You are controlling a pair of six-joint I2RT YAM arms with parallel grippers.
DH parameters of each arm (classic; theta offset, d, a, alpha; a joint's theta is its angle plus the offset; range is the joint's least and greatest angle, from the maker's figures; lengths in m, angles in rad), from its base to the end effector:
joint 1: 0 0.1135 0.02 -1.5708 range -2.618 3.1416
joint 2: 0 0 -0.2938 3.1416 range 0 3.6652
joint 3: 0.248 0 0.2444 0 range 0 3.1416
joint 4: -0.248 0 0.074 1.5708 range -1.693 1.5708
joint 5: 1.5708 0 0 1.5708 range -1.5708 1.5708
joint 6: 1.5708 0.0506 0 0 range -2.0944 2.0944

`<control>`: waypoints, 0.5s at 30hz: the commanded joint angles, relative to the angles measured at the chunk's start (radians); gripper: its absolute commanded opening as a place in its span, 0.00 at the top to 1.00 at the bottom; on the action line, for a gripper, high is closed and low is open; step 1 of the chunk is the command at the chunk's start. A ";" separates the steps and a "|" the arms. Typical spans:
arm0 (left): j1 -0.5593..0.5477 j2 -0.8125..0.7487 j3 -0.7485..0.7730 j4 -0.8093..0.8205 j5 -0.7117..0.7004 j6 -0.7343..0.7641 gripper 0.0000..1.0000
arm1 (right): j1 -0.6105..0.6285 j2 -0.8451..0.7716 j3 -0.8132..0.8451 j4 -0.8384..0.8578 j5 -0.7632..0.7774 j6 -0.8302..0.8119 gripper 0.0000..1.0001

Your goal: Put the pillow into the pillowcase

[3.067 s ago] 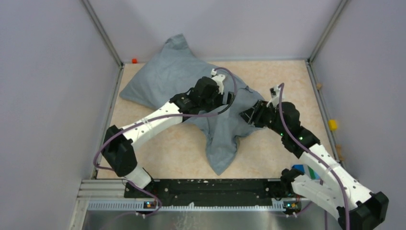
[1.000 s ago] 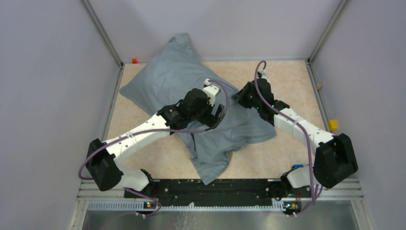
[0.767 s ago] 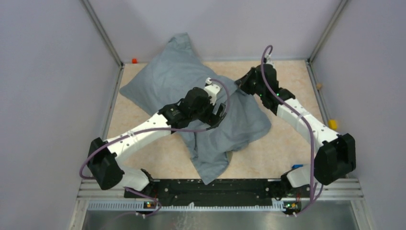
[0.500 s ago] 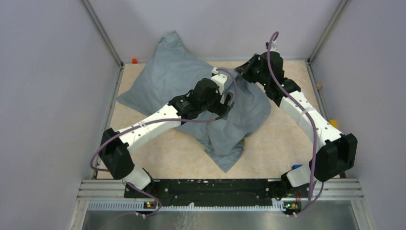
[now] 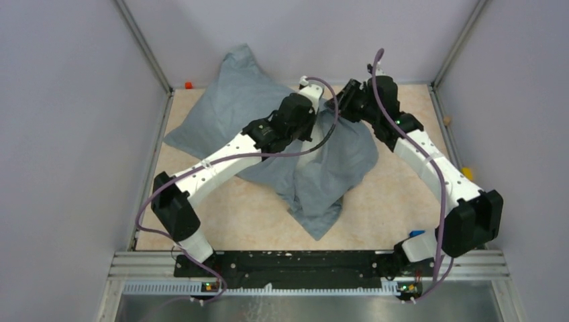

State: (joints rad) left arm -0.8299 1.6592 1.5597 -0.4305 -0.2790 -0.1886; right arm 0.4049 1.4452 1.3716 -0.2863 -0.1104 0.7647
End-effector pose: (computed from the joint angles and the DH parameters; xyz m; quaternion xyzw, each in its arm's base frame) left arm 0.2759 -0.2809 0.3803 0.2052 0.8372 -0.1347 0.4887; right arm 0.3105 0.1391 0.4036 0.1160 0.8134 0.3515 0.4488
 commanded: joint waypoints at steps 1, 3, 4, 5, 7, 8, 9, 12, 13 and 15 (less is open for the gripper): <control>0.004 0.005 0.155 -0.089 0.056 0.002 1.00 | 0.065 -0.163 -0.112 -0.004 0.040 -0.068 0.55; 0.006 0.015 0.198 -0.145 0.090 -0.003 1.00 | 0.142 -0.242 -0.196 -0.003 0.115 -0.085 0.54; 0.010 0.019 0.212 -0.168 0.110 -0.010 1.00 | 0.197 -0.270 -0.224 -0.024 0.201 -0.097 0.53; 0.015 0.020 0.219 -0.186 0.130 -0.018 1.00 | 0.235 -0.285 -0.243 -0.048 0.260 -0.108 0.52; 0.022 0.016 0.215 -0.205 0.163 -0.033 1.00 | 0.267 -0.287 -0.262 -0.095 0.313 -0.114 0.51; 0.024 0.010 0.207 -0.207 0.174 -0.040 1.00 | 0.272 -0.283 -0.272 -0.111 0.330 -0.111 0.49; 0.026 0.005 0.201 -0.210 0.183 -0.044 1.00 | 0.273 -0.283 -0.284 -0.121 0.345 -0.109 0.48; 0.027 0.001 0.200 -0.229 0.210 -0.049 1.00 | 0.274 -0.270 -0.315 -0.112 0.352 -0.102 0.44; 0.028 0.001 0.202 -0.236 0.214 -0.049 1.00 | 0.275 -0.260 -0.315 -0.111 0.350 -0.102 0.44; 0.028 -0.002 0.199 -0.245 0.218 -0.049 1.00 | 0.274 -0.237 -0.319 -0.096 0.348 -0.098 0.44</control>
State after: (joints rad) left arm -0.8028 1.6768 1.7481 -0.6479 -0.1104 -0.2188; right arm 0.6777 1.1748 1.0622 -0.3889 0.1852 0.6769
